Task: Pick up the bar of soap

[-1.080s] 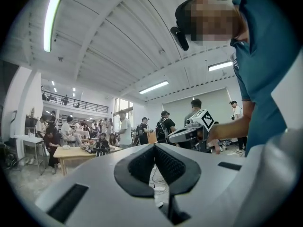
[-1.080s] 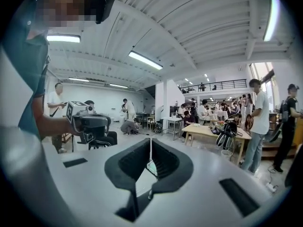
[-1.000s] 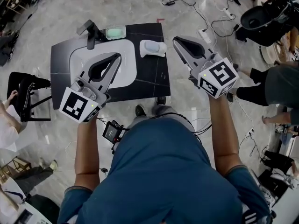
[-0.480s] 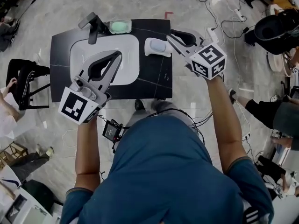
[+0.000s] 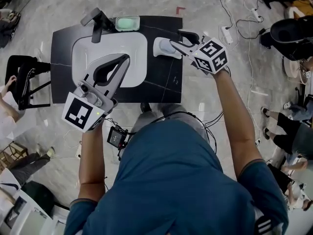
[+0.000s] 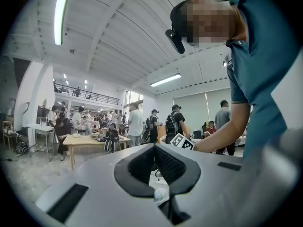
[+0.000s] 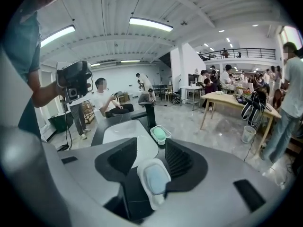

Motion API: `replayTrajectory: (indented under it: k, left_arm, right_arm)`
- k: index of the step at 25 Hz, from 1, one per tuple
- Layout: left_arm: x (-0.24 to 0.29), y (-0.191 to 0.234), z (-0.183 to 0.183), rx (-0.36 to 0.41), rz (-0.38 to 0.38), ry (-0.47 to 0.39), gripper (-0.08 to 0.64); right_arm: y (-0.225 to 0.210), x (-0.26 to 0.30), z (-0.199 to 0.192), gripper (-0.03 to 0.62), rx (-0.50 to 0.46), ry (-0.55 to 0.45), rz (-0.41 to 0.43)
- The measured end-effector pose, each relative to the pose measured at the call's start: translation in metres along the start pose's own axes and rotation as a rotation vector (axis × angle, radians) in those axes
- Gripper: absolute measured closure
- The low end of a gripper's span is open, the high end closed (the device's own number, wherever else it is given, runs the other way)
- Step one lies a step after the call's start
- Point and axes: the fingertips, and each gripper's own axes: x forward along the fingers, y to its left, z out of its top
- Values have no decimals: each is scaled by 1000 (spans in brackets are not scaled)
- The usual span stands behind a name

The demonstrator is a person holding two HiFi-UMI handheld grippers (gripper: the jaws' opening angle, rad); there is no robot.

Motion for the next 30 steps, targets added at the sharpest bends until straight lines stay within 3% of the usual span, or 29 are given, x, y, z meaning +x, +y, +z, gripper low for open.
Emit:
replayTrajectory:
  k: [10,30]
  left_arm:
    - [6,4,-11,-12,-1,51,557]
    - [0,5,-31,-58,26,60,557]
  right_arm:
    - [-5,25,-37,358,-17,108,63]
    - [0,73,-112,330,-95,307,169]
